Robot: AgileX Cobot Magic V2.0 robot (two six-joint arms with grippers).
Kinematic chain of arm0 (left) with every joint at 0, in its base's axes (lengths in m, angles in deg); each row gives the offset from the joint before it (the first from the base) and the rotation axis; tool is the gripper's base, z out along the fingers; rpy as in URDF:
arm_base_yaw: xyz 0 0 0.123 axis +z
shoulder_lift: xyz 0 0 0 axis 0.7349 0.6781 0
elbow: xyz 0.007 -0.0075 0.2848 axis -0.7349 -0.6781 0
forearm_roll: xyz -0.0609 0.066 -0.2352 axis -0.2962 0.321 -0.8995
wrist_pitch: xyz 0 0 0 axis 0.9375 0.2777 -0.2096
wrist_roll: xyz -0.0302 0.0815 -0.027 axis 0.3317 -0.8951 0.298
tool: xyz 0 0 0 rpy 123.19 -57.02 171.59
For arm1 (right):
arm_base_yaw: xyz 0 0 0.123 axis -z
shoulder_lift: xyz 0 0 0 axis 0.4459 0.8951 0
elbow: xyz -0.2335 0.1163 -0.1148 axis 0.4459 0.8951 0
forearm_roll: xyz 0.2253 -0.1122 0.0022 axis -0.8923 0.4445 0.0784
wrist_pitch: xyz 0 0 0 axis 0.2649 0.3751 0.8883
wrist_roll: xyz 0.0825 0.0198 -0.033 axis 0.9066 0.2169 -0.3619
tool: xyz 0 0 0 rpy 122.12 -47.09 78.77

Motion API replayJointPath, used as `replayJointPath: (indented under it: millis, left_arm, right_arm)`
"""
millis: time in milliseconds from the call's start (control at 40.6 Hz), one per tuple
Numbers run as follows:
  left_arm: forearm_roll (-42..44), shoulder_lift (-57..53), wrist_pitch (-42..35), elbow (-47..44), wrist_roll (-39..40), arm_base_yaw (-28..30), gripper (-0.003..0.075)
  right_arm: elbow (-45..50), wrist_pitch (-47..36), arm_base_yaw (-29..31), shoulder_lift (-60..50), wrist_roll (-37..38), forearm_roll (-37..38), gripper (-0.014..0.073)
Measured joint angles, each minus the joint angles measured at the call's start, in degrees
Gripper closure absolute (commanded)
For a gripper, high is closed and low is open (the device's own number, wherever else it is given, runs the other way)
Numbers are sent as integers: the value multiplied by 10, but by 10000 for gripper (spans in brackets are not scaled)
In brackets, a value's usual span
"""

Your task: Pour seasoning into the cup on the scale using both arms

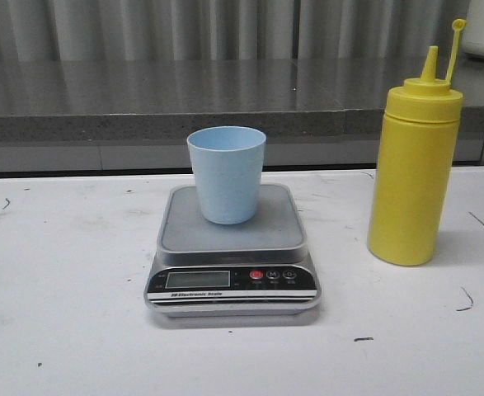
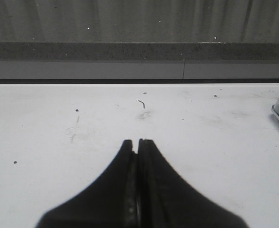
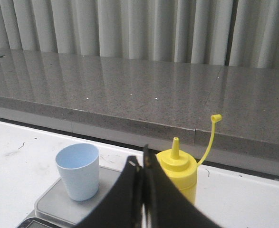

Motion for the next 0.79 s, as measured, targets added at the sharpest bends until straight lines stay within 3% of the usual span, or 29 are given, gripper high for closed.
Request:
replayJointPath:
  millis: [222, 345, 567, 788]
  left_arm:
    - [0, 0, 1, 0, 0, 0, 740]
    - [0, 0, 1, 0, 0, 0, 740]
    - [0, 0, 1, 0, 0, 0, 740]
    - [0, 0, 1, 0, 0, 0, 740]
  right_arm:
    - [3, -9, 0, 0, 0, 9, 701]
    - [40, -41, 17, -7, 19, 66, 701]
    - [137, -61, 127, -69, 116, 155, 701]
    - [217, -34, 189, -153, 134, 188, 701]
